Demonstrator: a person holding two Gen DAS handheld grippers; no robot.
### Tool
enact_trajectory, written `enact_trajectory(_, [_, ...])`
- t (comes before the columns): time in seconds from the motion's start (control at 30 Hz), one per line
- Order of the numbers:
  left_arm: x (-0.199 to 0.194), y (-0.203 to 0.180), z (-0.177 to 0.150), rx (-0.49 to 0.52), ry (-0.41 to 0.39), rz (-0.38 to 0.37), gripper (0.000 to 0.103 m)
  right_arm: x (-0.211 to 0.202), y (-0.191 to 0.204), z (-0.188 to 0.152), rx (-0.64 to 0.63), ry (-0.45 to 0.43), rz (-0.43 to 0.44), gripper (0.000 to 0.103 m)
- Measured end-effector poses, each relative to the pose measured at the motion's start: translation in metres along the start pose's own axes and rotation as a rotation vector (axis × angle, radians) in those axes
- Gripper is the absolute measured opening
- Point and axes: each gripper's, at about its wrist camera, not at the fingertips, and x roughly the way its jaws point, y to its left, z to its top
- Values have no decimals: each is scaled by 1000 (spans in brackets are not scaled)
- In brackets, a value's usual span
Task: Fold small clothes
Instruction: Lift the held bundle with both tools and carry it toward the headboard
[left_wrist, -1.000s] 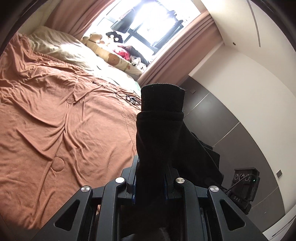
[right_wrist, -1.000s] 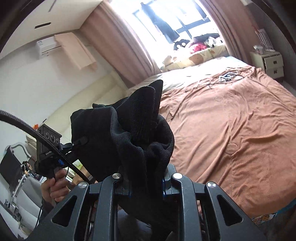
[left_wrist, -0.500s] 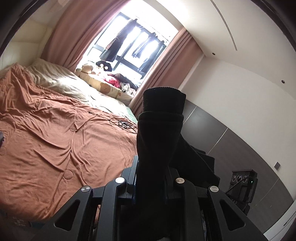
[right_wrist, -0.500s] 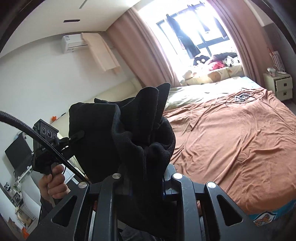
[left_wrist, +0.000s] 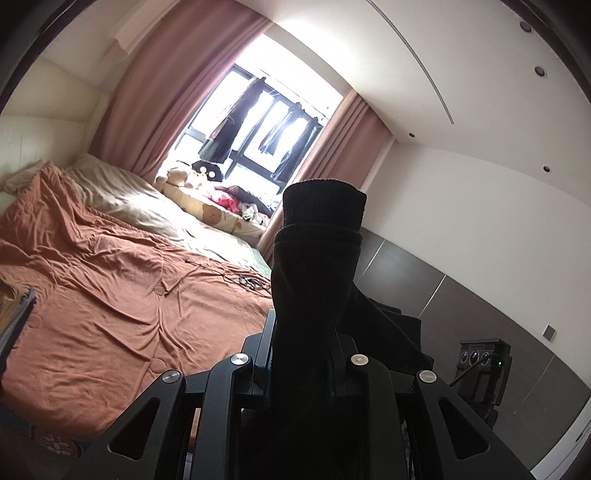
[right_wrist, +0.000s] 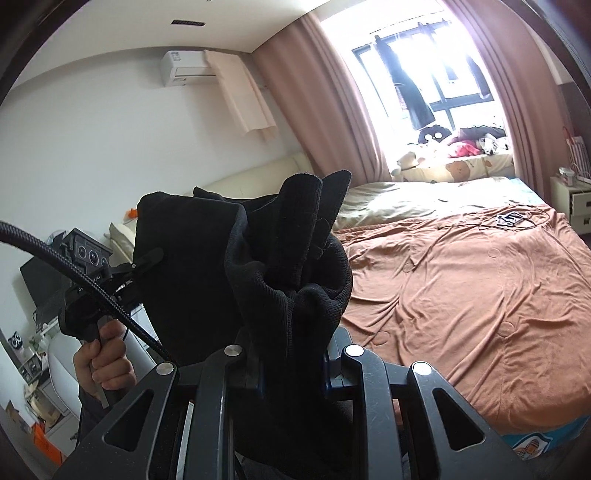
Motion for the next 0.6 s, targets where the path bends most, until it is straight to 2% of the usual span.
enact_trajectory(0.17, [-29,28,2,-24,-50,24,21,33,19,10,-38,33,20,18])
enact_trajectory(0.6, [-104,108,22,-47,-154,169,21,138,57,27,-107,72,116,18])
